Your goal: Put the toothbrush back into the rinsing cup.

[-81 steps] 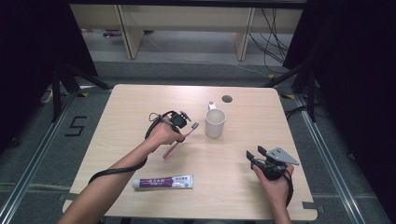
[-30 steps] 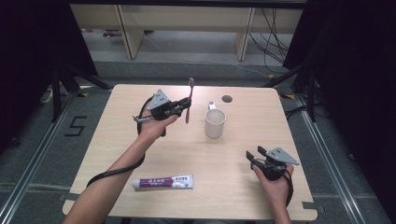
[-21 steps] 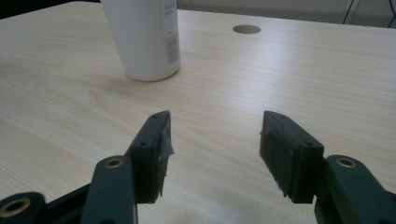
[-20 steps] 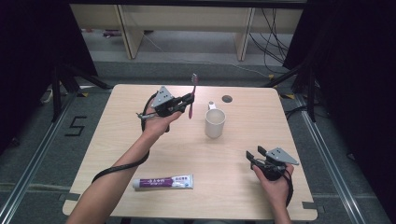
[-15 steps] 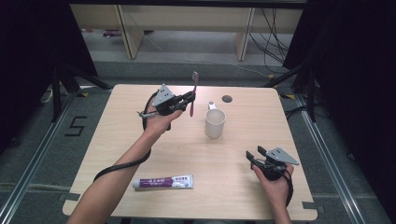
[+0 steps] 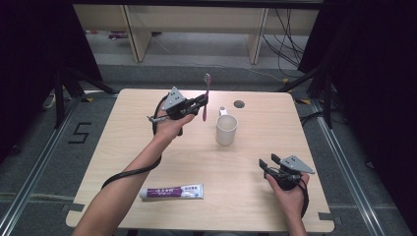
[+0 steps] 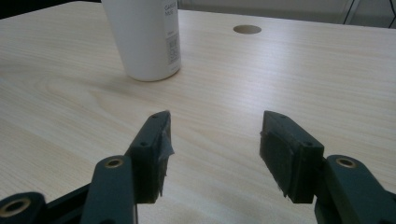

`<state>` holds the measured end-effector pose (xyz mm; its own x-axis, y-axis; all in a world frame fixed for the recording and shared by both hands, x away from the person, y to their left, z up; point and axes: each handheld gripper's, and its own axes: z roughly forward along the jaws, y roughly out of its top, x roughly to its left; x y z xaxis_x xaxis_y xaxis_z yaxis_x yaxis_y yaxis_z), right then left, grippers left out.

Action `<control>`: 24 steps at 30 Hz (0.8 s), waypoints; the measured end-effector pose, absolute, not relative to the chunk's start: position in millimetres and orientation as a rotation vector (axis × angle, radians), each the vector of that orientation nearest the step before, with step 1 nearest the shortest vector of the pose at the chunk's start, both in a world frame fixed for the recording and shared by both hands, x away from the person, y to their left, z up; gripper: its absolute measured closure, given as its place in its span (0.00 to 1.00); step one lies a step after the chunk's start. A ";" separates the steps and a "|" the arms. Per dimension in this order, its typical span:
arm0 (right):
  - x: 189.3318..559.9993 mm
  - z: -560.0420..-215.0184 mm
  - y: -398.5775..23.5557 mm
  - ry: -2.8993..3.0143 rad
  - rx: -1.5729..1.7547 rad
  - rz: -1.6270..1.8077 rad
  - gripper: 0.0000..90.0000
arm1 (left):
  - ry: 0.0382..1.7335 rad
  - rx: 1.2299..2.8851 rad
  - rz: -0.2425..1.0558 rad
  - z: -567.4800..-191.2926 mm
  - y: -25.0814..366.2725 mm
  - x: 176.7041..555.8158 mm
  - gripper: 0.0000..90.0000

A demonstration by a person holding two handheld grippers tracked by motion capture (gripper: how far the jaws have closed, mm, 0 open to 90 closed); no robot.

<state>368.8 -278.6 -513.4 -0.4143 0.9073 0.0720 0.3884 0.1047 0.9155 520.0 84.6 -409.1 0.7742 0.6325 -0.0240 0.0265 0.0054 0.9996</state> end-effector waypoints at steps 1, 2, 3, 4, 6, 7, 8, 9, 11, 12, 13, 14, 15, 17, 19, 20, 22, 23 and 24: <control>370.4 -513.6 -280.5 1.865 1.219 1.270 0.49 | 0.557 1.506 0.514 -408.7 84.3 520.0 0.91; 370.2 -513.2 -280.7 1.867 1.218 1.267 0.49 | 0.556 1.503 0.513 -408.2 83.7 520.1 0.91; 369.7 -512.5 -281.6 1.872 1.213 1.249 0.49 | 0.554 1.503 0.514 -407.8 83.4 520.3 0.91; 370.3 -513.3 -280.9 1.864 1.210 1.264 0.49 | 0.551 1.501 0.513 -407.3 82.9 520.4 0.91; 370.1 -514.0 -280.0 1.855 1.227 1.276 0.50 | 0.546 1.496 0.509 -406.2 81.8 519.9 0.91; 369.8 -513.6 -279.8 1.869 1.242 1.300 0.53 | 0.543 1.496 0.509 -405.5 81.2 519.4 0.91; 367.4 -512.4 -279.6 1.846 1.264 1.299 0.53 | 0.537 1.497 0.507 -404.8 80.8 518.9 0.91; 367.6 -511.2 -279.2 1.821 1.253 1.329 0.54 | 0.533 1.496 0.506 -404.2 80.0 518.1 0.91; 367.1 -499.3 -276.2 1.783 1.228 1.393 0.59 | 0.523 1.497 0.505 -402.8 78.2 516.8 0.91; 366.6 -490.7 -273.8 1.785 1.201 1.401 0.61 | 0.518 1.498 0.505 -402.3 77.2 516.2 0.91; 368.9 -483.1 -270.1 1.769 1.146 1.440 0.63 | 0.516 1.497 0.504 -402.0 76.0 515.3 0.91; 368.8 -474.2 -264.8 1.761 1.139 1.464 0.65 | 0.516 1.494 0.500 -402.1 74.2 514.0 0.91; 371.5 -465.6 -259.9 1.748 1.108 1.506 0.66 | 0.512 1.494 0.495 -402.3 72.3 512.4 0.91; 377.0 -448.6 -247.8 1.731 1.082 1.551 0.68 | 0.499 1.499 0.489 -402.6 68.7 508.8 0.91; 382.4 -432.2 -235.8 1.744 1.040 1.576 0.70 | 0.487 1.500 0.483 -402.3 65.6 505.1 0.91; 384.9 -425.0 -229.3 1.736 1.024 1.600 0.71 | 0.480 1.501 0.482 -402.1 63.9 503.2 0.91; 389.6 -411.2 -217.2 1.728 0.986 1.630 0.72 | 0.468 1.511 0.482 -401.2 61.1 499.0 0.91; 391.2 -404.6 -211.2 1.734 0.982 1.648 0.73 | 0.461 1.516 0.483 -400.7 59.6 497.1 0.91; 393.8 -398.2 -206.6 1.730 0.959 1.654 0.74 | 0.455 1.518 0.483 -400.1 58.1 495.4 0.91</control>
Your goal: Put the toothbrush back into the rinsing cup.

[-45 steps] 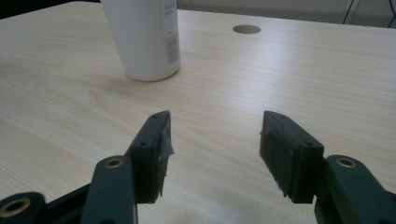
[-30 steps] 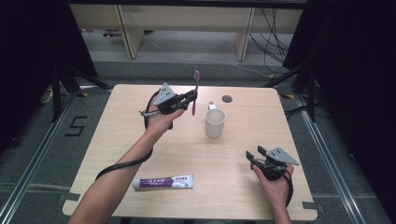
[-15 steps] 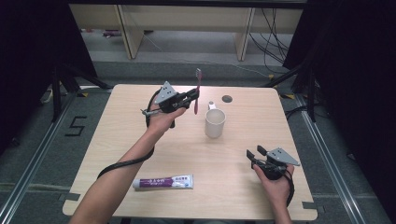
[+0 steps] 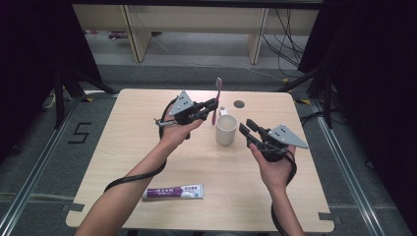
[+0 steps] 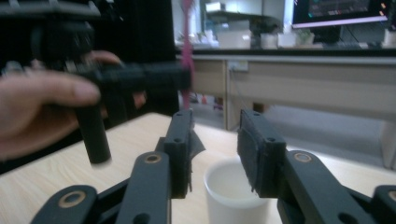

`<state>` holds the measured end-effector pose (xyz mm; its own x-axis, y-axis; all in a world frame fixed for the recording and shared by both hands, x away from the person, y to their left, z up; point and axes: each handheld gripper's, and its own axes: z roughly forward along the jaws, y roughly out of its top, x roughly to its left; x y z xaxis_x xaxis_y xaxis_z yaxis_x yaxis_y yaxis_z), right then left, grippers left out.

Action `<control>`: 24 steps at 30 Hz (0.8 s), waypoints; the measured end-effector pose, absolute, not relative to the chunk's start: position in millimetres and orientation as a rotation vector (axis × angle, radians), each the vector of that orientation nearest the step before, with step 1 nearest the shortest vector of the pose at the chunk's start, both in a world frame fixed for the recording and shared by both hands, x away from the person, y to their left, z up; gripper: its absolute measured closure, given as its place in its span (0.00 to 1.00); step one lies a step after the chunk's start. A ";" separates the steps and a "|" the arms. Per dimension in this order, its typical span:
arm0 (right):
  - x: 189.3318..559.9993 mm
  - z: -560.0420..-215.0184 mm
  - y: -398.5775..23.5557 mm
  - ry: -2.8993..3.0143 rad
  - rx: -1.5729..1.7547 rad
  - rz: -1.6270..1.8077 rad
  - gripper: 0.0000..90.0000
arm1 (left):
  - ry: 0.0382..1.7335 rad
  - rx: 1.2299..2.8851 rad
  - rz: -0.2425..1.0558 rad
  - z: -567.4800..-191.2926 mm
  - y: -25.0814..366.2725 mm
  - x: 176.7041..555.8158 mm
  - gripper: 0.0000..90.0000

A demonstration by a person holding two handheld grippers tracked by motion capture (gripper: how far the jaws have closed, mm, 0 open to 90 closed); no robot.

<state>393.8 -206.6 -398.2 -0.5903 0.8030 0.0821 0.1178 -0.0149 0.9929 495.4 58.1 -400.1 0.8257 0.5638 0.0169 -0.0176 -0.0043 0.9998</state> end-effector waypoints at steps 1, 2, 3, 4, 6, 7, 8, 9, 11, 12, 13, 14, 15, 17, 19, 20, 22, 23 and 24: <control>396.9 -393.0 -201.2 1.722 0.952 1.681 0.74 | 0.451 1.519 0.482 -399.5 56.8 493.6 0.91; 400.9 -388.5 -196.6 1.715 0.931 1.706 0.75 | 0.447 1.522 0.482 -398.9 55.9 492.1 0.91; 404.0 -383.8 -193.3 1.709 0.918 1.691 0.75 | 0.445 1.523 0.480 -398.6 54.7 490.3 0.91; 406.7 -379.9 -189.1 1.717 0.922 1.709 0.76 | 0.440 1.528 0.480 -398.3 53.4 488.5 0.91; 413.6 -374.0 -182.5 1.727 0.910 1.725 0.77 | 0.429 1.541 0.481 -397.9 51.0 484.9 0.91; 416.6 -371.8 -179.7 1.727 0.911 1.724 0.77 | 0.423 1.544 0.482 -397.7 49.7 483.3 0.91; 420.0 -369.9 -177.2 1.726 0.908 1.721 0.77 | 0.421 1.549 0.483 -397.3 48.7 481.8 0.91; 422.9 -368.2 -175.3 1.729 0.911 1.734 0.78 | 0.414 1.552 0.484 -397.0 47.9 480.7 0.91; 426.6 -364.4 -171.9 1.716 0.913 1.750 0.78 | 0.404 1.559 0.486 -396.6 46.4 478.6 0.91; 427.8 -362.5 -170.7 1.724 0.916 1.744 0.78 | 0.401 1.565 0.486 -396.7 45.9 477.8 0.91; 429.1 -361.3 -168.5 1.722 0.925 1.750 0.78 | 0.399 1.565 0.485 -396.9 45.0 477.1 0.91; 430.8 -360.2 -167.5 1.735 0.926 1.740 0.78 | 0.397 1.570 0.484 -397.2 44.6 476.4 0.91; 433.2 -359.9 -165.6 1.733 0.920 1.751 0.79 | 0.398 1.571 0.483 -397.6 44.0 475.7 0.91; 435.2 -358.2 -164.0 1.741 0.941 1.738 0.82 | 0.395 1.572 0.484 -398.2 43.6 474.5 0.91; 439.0 -358.4 -161.1 1.736 0.947 1.739 0.85 | 0.391 1.575 0.487 -398.3 44.1 473.4 0.91; 439.3 -358.7 -159.7 1.741 0.961 1.741 0.86 | 0.392 1.576 0.491 -398.2 44.4 473.1 0.91; 440.4 -359.6 -156.6 1.755 0.955 1.725 0.91 | 0.397 1.579 0.492 -398.4 45.8 472.9 0.91; 439.9 -359.9 -155.2 1.743 0.966 1.725 0.92 | 0.401 1.578 0.491 -398.6 46.7 472.8 0.91; 440.7 -359.7 -154.8 1.746 0.956 1.709 0.93 | 0.400 1.580 0.493 -398.6 47.9 472.8 0.91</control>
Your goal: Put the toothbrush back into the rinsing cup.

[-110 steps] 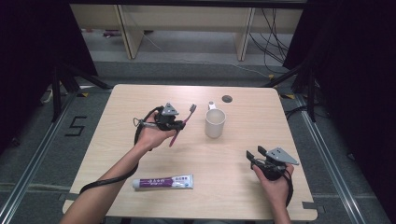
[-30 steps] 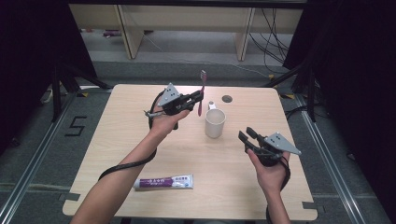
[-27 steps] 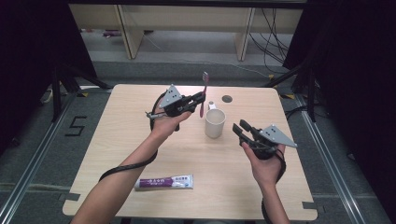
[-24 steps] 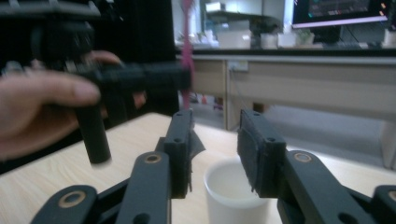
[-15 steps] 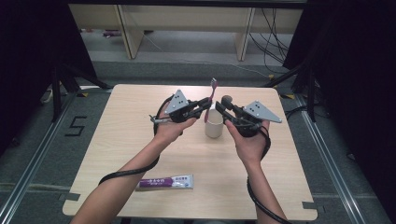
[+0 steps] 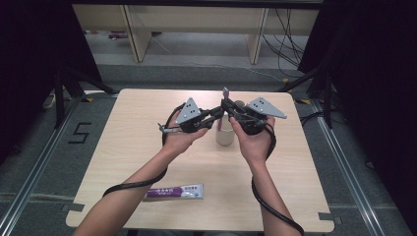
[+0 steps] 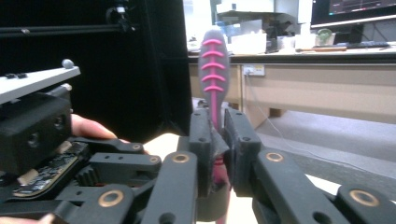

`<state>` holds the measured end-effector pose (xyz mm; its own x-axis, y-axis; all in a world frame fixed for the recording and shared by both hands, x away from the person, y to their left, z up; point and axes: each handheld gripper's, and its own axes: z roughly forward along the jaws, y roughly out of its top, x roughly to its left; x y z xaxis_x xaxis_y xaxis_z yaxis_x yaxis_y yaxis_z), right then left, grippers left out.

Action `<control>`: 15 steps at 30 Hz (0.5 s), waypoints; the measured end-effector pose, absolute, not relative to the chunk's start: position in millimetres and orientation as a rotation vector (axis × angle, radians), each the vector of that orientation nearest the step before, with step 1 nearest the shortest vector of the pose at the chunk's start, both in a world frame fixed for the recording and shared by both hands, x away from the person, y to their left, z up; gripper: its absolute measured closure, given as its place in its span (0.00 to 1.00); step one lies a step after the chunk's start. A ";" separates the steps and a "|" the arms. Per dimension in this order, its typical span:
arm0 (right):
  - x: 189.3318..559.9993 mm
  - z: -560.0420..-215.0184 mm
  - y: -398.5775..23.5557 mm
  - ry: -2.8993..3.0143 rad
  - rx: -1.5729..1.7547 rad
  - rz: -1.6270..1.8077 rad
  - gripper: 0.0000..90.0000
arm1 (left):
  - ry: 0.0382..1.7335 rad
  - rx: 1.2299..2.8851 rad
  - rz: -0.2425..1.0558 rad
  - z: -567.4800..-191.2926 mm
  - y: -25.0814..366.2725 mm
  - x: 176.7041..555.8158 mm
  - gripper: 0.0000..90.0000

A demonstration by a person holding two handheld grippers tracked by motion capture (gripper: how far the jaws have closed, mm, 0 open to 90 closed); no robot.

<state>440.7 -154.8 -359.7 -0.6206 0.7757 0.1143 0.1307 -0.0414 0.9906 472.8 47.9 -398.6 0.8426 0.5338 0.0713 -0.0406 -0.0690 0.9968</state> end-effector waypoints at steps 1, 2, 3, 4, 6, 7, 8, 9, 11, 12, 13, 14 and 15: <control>440.3 -359.2 -153.7 1.756 0.968 1.709 0.93 | 0.404 1.579 0.492 -398.7 48.6 472.6 0.91; 441.0 -358.8 -153.1 1.748 0.958 1.696 0.93 | 0.404 1.578 0.496 -398.5 49.4 472.6 0.91; 441.1 -358.3 -151.5 1.752 0.950 1.692 0.94 | 0.407 1.577 0.497 -398.4 49.8 472.4 0.91; 440.2 -357.2 -150.7 1.765 0.953 1.678 0.94 | 0.410 1.578 0.496 -398.1 50.2 472.2 0.89; 440.5 -356.1 -148.6 1.761 0.950 1.671 0.94 | 0.407 1.591 0.518 -397.4 51.7 471.8 0.84; 441.7 -355.6 -148.0 1.751 0.936 1.670 0.94 | 0.409 1.605 0.520 -397.3 52.6 471.7 0.78; 442.2 -354.5 -149.0 1.748 0.933 1.654 0.94 | 0.417 1.614 0.520 -397.6 54.0 471.0 0.71; 442.5 -353.6 -149.1 1.739 0.936 1.665 0.94 | 0.427 1.629 0.518 -398.3 57.1 469.7 0.66; 444.3 -352.0 -151.4 1.720 0.933 1.658 0.94 | 0.437 1.649 0.509 -400.2 63.3 467.5 0.58; 445.4 -351.4 -152.9 1.723 0.934 1.651 0.94 | 0.436 1.654 0.513 -401.8 67.4 466.4 0.56; 446.4 -351.1 -154.1 1.718 0.942 1.653 0.94 | 0.439 1.661 0.523 -403.1 72.3 464.9 0.54; 448.1 -351.4 -155.2 1.703 0.939 1.648 0.94 | 0.442 1.667 0.530 -404.3 77.9 463.6 0.52; 449.3 -351.7 -156.1 1.705 0.940 1.651 0.94 | 0.457 1.663 0.531 -405.7 83.6 462.6 0.50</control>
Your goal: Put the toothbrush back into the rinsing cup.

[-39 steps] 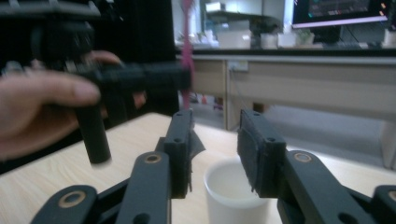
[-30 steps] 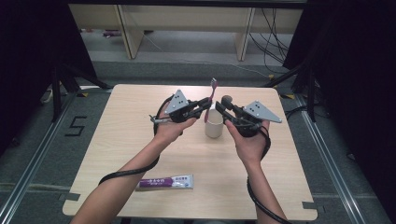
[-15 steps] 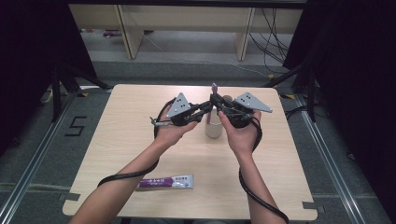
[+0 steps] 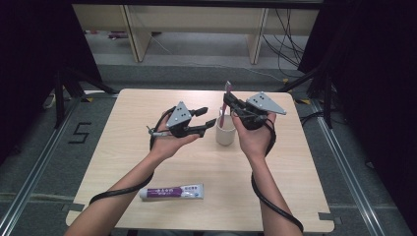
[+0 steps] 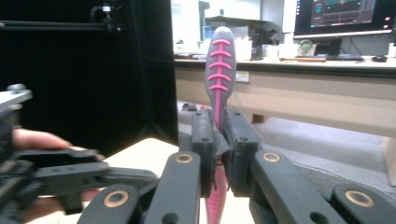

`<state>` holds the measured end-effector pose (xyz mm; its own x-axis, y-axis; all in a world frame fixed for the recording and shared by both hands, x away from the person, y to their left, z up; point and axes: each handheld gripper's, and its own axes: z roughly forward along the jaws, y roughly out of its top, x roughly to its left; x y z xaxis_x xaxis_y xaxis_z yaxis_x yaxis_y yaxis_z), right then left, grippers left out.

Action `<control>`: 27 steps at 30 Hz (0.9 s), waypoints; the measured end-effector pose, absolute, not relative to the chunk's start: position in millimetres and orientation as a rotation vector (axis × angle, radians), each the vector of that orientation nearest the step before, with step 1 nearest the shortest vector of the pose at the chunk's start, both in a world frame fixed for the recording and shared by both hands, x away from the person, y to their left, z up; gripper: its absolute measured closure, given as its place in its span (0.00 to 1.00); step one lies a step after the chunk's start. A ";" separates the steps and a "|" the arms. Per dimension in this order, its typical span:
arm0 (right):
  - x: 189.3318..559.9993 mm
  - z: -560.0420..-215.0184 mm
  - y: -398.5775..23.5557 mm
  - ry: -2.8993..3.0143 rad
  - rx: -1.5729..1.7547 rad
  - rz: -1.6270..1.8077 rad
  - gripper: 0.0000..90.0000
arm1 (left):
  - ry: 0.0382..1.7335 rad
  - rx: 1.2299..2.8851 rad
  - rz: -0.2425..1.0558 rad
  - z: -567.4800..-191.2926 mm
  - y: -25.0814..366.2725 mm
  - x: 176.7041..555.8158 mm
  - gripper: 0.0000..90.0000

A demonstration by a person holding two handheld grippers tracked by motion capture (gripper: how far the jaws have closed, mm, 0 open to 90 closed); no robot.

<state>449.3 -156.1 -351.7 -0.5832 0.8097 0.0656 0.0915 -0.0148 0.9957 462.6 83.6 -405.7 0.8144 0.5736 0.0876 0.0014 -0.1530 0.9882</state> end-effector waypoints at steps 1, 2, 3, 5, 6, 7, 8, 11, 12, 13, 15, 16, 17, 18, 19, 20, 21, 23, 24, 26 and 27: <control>450.0 -351.6 -158.1 1.707 0.944 1.635 0.94 | 0.488 1.659 0.536 -407.3 89.9 462.1 0.46; 451.5 -352.6 -158.5 1.689 0.949 1.646 0.94 | 0.518 1.657 0.545 -409.1 96.6 462.2 0.43; 452.9 -352.7 -160.4 1.687 0.941 1.639 0.94 | 0.538 1.657 0.559 -410.9 103.6 462.7 0.41; 454.2 -353.0 -161.8 1.676 0.953 1.639 0.94 | 0.570 1.662 0.570 -414.5 117.2 462.7 0.40; 454.9 -352.8 -162.5 1.667 0.958 1.635 0.94 | 0.584 1.658 0.573 -416.4 123.3 462.2 0.39; 455.3 -352.4 -163.3 1.667 0.963 1.630 0.94 | 0.596 1.657 0.574 -418.1 128.9 461.2 0.39; 456.7 -352.1 -164.0 1.662 0.956 1.627 0.94 | 0.603 1.657 0.574 -420.0 134.0 460.0 0.39; 459.9 -351.6 -165.3 1.658 0.972 1.616 0.94 | 0.632 1.650 0.574 -425.0 148.3 456.3 0.39; 462.4 -351.6 -166.0 1.650 0.957 1.608 0.94 | 0.640 1.646 0.580 -426.7 152.5 455.1 0.39; 463.7 -351.5 -166.4 1.644 0.955 1.618 0.94 | 0.647 1.642 0.584 -428.4 156.6 453.8 0.39; 465.3 -350.9 -166.7 1.637 0.958 1.617 0.94 | 0.666 1.637 0.593 -432.3 164.6 451.1 0.39; 466.3 -350.5 -166.8 1.632 0.954 1.602 0.94 | 0.671 1.639 0.596 -434.4 168.4 449.6 0.39; 467.6 -350.2 -167.9 1.627 0.938 1.589 0.94 | 0.678 1.636 0.601 -436.8 171.9 447.8 0.39; 468.1 -350.2 -167.0 1.629 0.955 1.603 0.94 | 0.686 1.637 0.604 -439.3 175.5 445.9 0.39; 469.1 -349.8 -167.7 1.634 0.949 1.592 0.94 | 0.695 1.635 0.605 -441.9 179.2 443.8 0.39; 470.9 -349.8 -168.3 1.624 0.940 1.588 0.94 | 0.706 1.628 0.605 -444.6 182.9 441.6 0.39; 471.7 -349.9 -167.7 1.619 0.957 1.597 0.94 | 0.713 1.623 0.609 -447.1 186.7 439.6 0.39; 475.1 -349.9 -168.1 1.609 0.947 1.599 0.94 | 0.737 1.606 0.613 -452.0 193.7 435.6 0.39; 476.1 -350.0 -167.9 1.611 0.953 1.599 0.94 | 0.743 1.596 0.617 -454.4 197.2 434.1 0.39; 479.0 -350.2 -167.6 1.602 0.953 1.598 0.94 | 0.769 1.582 0.628 -459.4 202.6 429.9 0.39; 481.1 -350.5 -167.5 1.592 0.943 1.596 0.94 | 0.778 1.582 0.637 -462.3 204.8 428.2 0.39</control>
<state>481.1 -167.5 -350.5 -0.5027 0.8641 0.0265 0.0242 -0.0166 0.9996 428.2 204.8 -462.3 0.6263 0.7793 -0.0239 0.1308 -0.0748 0.9886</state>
